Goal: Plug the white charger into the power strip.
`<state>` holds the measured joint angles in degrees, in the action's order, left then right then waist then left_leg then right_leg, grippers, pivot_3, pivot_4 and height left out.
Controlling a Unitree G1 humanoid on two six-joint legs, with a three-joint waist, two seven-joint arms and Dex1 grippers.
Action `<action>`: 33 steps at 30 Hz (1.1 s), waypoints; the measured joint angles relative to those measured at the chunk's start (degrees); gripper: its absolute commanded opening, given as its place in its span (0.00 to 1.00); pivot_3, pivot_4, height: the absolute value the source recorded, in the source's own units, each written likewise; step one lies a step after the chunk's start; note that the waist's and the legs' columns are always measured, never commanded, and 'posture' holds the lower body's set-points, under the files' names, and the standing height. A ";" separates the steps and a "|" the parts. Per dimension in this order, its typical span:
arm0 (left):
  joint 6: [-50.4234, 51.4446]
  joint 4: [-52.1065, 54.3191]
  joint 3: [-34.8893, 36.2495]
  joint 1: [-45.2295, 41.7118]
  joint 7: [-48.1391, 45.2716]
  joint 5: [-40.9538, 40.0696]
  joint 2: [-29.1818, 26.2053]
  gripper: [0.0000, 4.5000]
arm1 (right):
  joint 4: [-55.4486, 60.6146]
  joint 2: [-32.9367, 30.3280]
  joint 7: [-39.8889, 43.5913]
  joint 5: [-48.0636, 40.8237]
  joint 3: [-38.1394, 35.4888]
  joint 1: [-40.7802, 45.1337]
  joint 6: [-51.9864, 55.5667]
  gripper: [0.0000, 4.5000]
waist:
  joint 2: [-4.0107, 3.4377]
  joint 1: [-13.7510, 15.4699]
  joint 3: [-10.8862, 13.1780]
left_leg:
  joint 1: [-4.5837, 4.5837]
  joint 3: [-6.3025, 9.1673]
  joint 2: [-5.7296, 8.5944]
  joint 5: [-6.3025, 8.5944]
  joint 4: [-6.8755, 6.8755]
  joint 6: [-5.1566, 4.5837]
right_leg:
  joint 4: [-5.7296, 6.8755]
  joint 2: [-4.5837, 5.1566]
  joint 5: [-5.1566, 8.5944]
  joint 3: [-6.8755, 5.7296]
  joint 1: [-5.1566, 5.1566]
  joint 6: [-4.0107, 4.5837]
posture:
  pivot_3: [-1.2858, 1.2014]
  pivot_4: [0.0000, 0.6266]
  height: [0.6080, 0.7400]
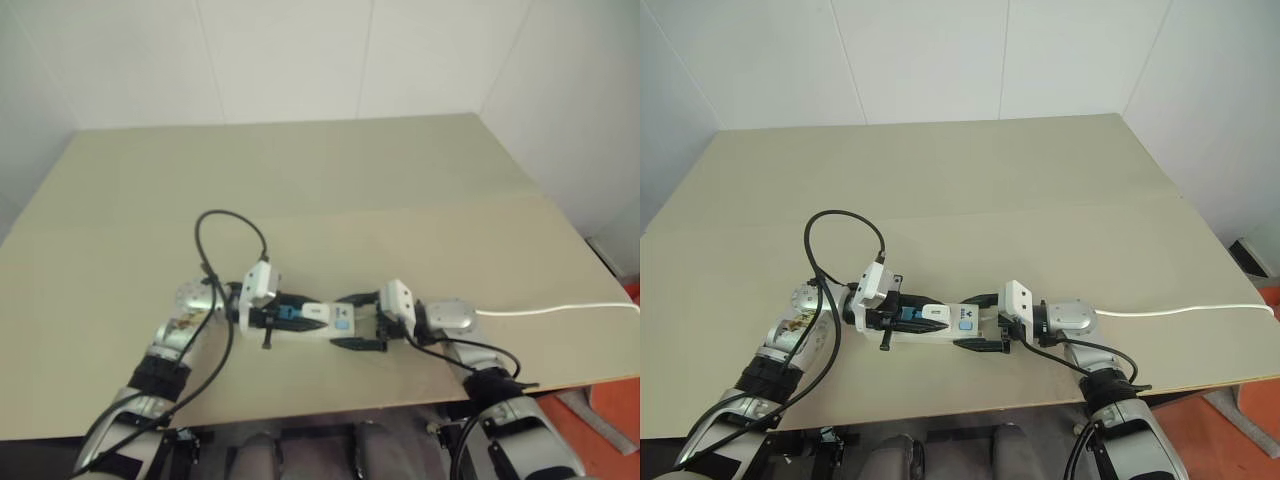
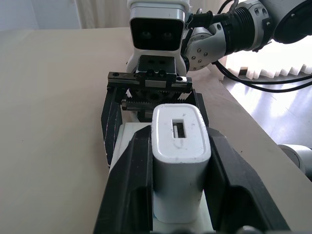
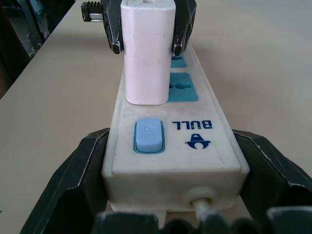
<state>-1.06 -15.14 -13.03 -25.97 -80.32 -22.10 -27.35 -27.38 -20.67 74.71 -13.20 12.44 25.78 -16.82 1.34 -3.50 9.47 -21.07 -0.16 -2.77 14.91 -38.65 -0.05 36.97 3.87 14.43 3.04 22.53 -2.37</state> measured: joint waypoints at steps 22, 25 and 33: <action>1.24 -2.60 2.00 -0.76 -4.36 1.73 -3.16 1.00 | -0.93 -1.20 0.44 -0.53 -0.45 0.33 0.07 0.83 | -0.23 1.05 -0.13 | 0.07 -0.01 0.04 0.00 0.05 0.00 | -0.07 0.04 0.00 -0.02 -0.12 0.00 | 0.52 0.24 1.00; 2.40 -1.76 2.20 -0.78 -4.84 1.70 -4.88 1.00 | -1.12 -1.59 0.88 -0.40 -0.40 0.65 0.56 0.99 | -0.21 1.03 -0.12 | -0.02 0.00 0.04 0.00 0.05 0.00 | -0.10 0.03 0.00 -0.03 -0.04 0.01 | 0.52 0.24 1.00; 5.76 2.46 6.20 -0.64 -5.78 -0.54 -9.41 1.00 | -1.21 -3.20 2.11 -0.50 -0.56 2.08 1.97 0.99 | -0.13 1.10 -0.06 | -0.64 -0.01 0.03 0.01 0.04 -0.02 | -0.13 0.06 -0.02 -0.03 0.57 0.02 | 0.52 0.24 1.00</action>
<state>4.70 -12.68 -6.83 -26.61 -86.10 -22.65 -36.76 -28.59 -23.88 76.82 -13.69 11.87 27.86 -14.85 1.20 -2.40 9.41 -21.70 -0.17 -2.75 14.92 -38.61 -0.07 36.84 3.93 14.41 3.01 23.09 -2.35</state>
